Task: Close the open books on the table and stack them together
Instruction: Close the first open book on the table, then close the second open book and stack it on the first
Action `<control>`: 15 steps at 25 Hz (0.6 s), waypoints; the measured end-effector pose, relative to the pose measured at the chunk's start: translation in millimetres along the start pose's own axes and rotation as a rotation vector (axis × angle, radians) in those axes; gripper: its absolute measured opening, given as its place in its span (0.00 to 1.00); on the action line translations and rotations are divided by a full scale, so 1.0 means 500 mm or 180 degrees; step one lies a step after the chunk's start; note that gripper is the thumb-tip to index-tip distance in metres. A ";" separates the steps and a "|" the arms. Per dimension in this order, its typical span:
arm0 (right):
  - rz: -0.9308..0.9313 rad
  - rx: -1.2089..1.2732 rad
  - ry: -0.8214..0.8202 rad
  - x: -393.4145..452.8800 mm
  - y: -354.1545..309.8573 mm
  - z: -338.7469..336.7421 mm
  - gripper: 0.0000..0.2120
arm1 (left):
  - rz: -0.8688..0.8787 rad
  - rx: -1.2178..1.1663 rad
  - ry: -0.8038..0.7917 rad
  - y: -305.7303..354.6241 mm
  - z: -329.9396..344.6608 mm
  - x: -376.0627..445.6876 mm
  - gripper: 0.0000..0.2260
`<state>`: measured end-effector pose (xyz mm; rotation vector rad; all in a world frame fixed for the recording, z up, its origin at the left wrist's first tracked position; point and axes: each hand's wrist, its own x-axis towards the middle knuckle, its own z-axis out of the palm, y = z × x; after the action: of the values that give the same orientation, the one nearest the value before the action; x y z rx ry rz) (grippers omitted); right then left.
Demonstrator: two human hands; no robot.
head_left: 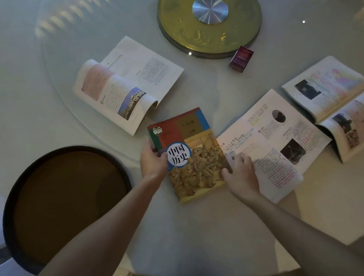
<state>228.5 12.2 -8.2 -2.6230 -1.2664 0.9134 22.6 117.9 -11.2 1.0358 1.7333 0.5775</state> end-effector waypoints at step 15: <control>-0.0221 0.0944 -0.1118 -0.014 -0.023 0.007 0.10 | 0.0436 0.0981 -0.0153 -0.014 0.003 -0.021 0.25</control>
<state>215.1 14.1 -4.1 -2.2442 -1.1672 1.4706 23.0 105.2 -12.0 1.3813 1.7529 0.3724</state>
